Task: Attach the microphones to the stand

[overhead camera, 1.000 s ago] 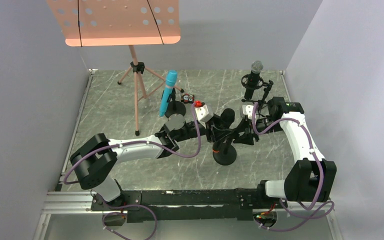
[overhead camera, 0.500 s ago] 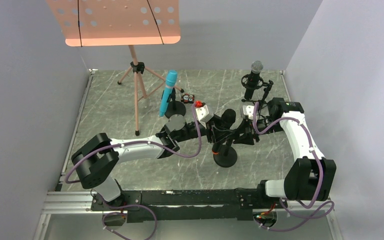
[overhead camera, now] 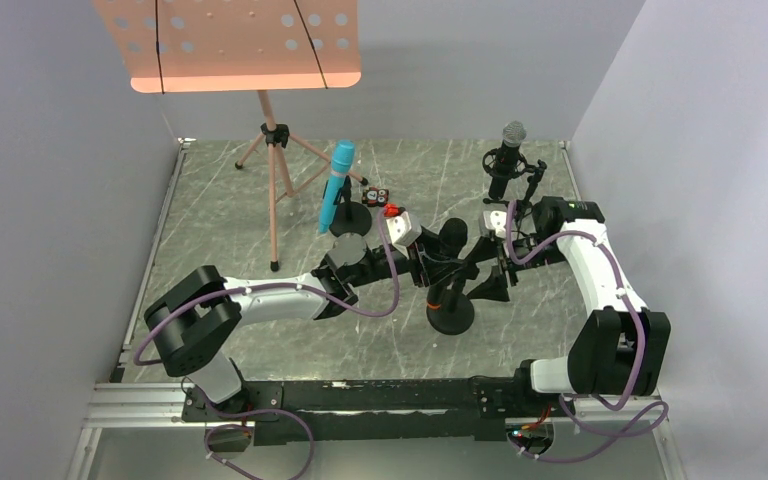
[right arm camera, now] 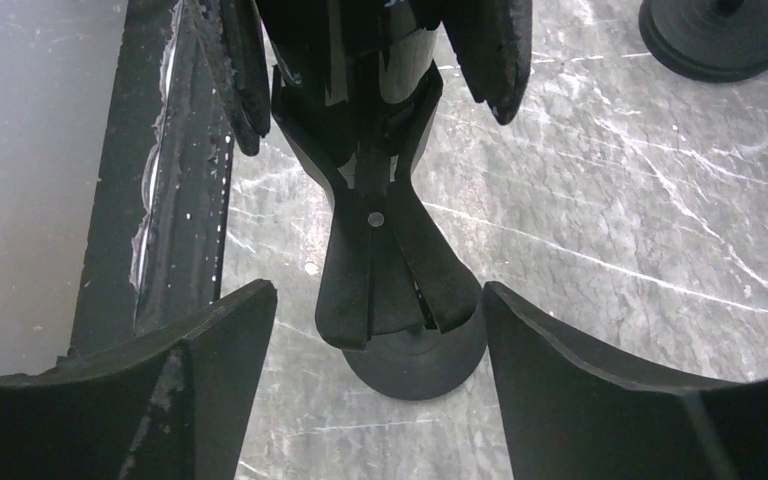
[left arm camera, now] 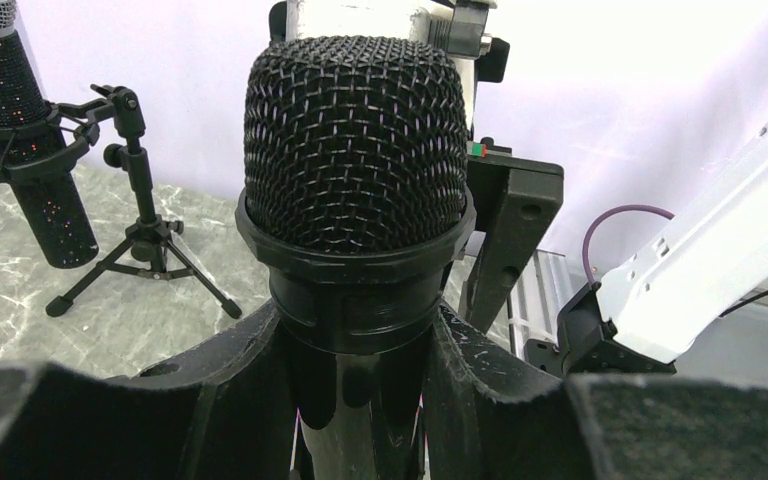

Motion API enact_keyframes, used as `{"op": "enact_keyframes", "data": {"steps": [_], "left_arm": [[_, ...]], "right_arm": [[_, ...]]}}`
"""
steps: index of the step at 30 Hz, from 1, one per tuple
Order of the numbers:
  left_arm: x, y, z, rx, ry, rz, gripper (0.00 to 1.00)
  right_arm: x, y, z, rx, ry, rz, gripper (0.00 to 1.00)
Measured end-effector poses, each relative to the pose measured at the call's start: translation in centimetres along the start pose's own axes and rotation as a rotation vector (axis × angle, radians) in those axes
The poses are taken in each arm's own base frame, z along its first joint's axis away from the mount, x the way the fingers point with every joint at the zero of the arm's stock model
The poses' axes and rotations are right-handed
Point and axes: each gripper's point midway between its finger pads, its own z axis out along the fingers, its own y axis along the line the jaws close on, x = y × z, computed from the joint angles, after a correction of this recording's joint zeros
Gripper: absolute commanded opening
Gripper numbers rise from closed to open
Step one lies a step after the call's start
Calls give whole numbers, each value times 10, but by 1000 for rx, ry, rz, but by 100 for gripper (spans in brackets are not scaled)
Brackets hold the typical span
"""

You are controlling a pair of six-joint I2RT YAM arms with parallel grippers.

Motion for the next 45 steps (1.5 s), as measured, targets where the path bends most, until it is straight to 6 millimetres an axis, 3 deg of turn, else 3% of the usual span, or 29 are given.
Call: {"op": "enact_keyframes", "data": {"steps": [16, 21, 27, 31, 42, 43, 45], "left_arm": [[0, -1, 1, 8, 2, 5, 0], [1, -1, 3, 14, 7, 3, 0], [1, -2, 4, 20, 8, 5, 0], [9, 0, 3, 16, 32, -6, 0], [16, 0, 4, 17, 39, -29, 0], [16, 0, 4, 18, 37, -30, 0], [16, 0, 5, 19, 33, -31, 0]], "right_arm": [[-7, -7, -10, 33, 23, -43, 78], [-10, -7, -10, 29, 23, -59, 66], [-11, -5, -7, 15, 26, -64, 26], [-12, -5, -7, 18, 27, -64, 16], [-11, -6, -7, 19, 29, -64, 18], [-11, -6, -7, 19, 29, -64, 22], [-11, -6, -7, 19, 29, -63, 40]]}}
